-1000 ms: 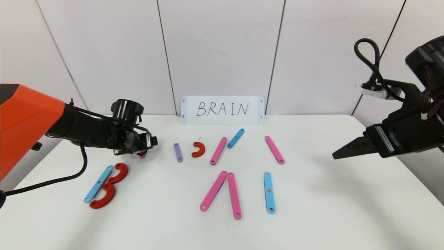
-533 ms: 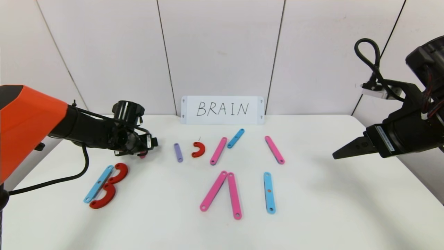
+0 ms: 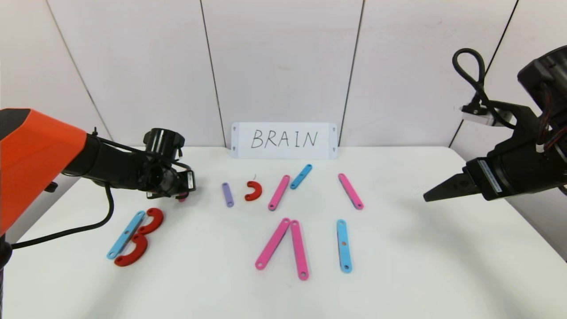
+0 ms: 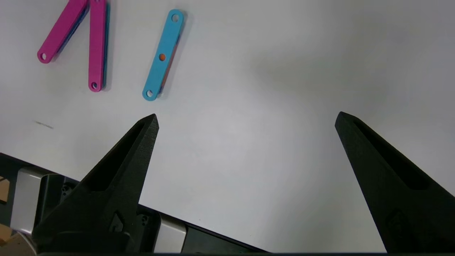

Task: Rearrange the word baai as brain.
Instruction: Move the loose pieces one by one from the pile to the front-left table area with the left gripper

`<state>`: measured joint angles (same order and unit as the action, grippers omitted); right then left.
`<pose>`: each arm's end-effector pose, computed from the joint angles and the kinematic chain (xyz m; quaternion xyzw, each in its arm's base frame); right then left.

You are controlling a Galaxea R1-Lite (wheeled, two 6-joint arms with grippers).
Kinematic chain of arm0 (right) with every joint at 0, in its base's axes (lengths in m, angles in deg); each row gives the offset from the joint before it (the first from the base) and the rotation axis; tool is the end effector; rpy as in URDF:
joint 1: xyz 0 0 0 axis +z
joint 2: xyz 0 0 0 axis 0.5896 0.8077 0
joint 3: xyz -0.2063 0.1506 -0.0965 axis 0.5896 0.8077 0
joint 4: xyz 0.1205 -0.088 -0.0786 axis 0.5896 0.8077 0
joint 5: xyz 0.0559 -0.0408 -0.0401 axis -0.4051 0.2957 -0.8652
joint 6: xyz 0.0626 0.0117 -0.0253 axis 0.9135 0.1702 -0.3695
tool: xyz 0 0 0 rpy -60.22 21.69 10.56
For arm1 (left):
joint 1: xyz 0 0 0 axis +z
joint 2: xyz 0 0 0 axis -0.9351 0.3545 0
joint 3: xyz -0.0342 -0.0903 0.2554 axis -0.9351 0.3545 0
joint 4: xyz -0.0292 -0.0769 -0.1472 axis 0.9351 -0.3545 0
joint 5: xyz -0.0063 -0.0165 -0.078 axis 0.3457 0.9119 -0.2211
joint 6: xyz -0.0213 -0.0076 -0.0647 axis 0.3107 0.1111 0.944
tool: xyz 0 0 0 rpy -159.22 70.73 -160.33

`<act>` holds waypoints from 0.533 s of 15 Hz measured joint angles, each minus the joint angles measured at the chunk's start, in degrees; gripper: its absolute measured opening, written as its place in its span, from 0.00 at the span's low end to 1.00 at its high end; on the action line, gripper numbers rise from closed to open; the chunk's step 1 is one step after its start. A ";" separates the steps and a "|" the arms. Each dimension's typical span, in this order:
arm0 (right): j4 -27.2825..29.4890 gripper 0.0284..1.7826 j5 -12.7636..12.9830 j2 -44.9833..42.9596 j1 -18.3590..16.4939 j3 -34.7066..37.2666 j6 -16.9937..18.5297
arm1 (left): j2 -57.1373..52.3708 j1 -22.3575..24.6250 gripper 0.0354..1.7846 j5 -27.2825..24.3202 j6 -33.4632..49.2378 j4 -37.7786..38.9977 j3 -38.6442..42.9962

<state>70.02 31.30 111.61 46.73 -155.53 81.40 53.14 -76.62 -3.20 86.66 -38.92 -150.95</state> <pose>0.2416 0.0588 0.1976 0.0010 0.4706 0.1681 0.8662 0.4079 -0.0392 0.0670 -0.0846 0.3592 0.0892 0.9251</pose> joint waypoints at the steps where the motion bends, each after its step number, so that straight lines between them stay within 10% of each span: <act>1: -1.40 0.98 0.05 -0.06 0.00 0.59 0.00 | 0.00 0.00 0.23 0.00 -0.01 -0.02 0.04; 8: -3.50 0.98 0.16 -0.41 0.26 2.16 -0.09 | -0.18 -0.16 0.13 -0.05 -0.06 -0.07 0.39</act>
<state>66.52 31.46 111.19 46.99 -153.37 81.31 52.95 -76.78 -3.25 86.60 -39.00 -150.56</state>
